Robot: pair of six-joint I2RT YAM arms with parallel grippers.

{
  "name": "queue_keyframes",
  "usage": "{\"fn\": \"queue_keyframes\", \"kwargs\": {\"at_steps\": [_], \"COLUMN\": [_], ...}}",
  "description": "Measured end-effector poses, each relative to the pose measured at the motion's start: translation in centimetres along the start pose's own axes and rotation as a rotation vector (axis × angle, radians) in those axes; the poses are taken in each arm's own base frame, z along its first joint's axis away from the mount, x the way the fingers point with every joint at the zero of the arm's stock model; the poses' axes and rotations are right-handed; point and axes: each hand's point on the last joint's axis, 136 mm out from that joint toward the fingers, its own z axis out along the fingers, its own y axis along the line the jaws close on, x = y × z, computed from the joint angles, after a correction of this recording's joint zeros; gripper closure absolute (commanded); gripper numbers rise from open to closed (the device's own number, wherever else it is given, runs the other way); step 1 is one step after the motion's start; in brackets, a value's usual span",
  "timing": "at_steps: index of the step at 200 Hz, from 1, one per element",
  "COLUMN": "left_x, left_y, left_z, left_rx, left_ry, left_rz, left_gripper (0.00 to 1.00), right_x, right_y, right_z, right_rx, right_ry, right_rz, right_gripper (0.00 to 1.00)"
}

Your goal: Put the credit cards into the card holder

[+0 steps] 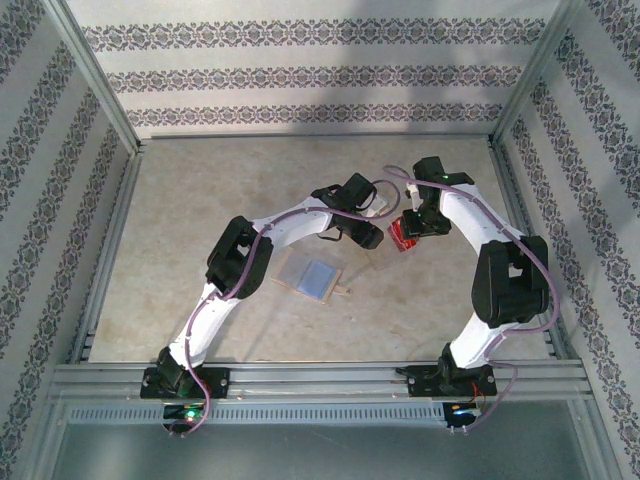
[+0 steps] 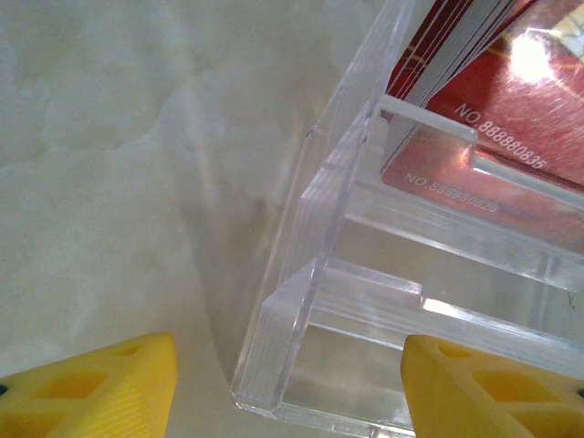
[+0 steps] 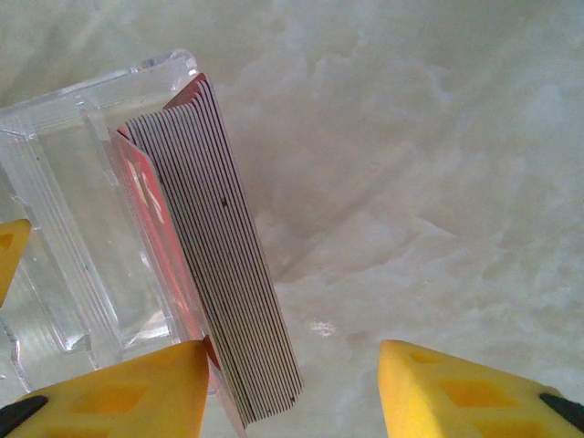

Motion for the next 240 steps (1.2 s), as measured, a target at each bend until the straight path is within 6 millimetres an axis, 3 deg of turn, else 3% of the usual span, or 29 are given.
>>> {"fn": "queue_keyframes", "kwargs": {"at_steps": [50,188,240], "left_x": [0.0,0.0,0.0], "left_y": [0.0,0.0,0.0], "left_z": [0.0,0.0,0.0], "left_rx": [0.000,0.000,0.000], "left_ry": [0.000,0.000,0.000], "left_rz": [0.000,0.000,0.000], "left_gripper": [0.34,0.34,0.34], "right_x": [0.0,0.0,-0.2], "right_y": [0.2,1.5,2.0], "right_z": [-0.1,-0.7,-1.7], "right_rx": [-0.010,-0.080,-0.114], "right_ry": [0.000,-0.013,-0.043], "right_rz": [0.000,-0.023,-0.026], "right_gripper": [0.56,0.95,1.00]}}
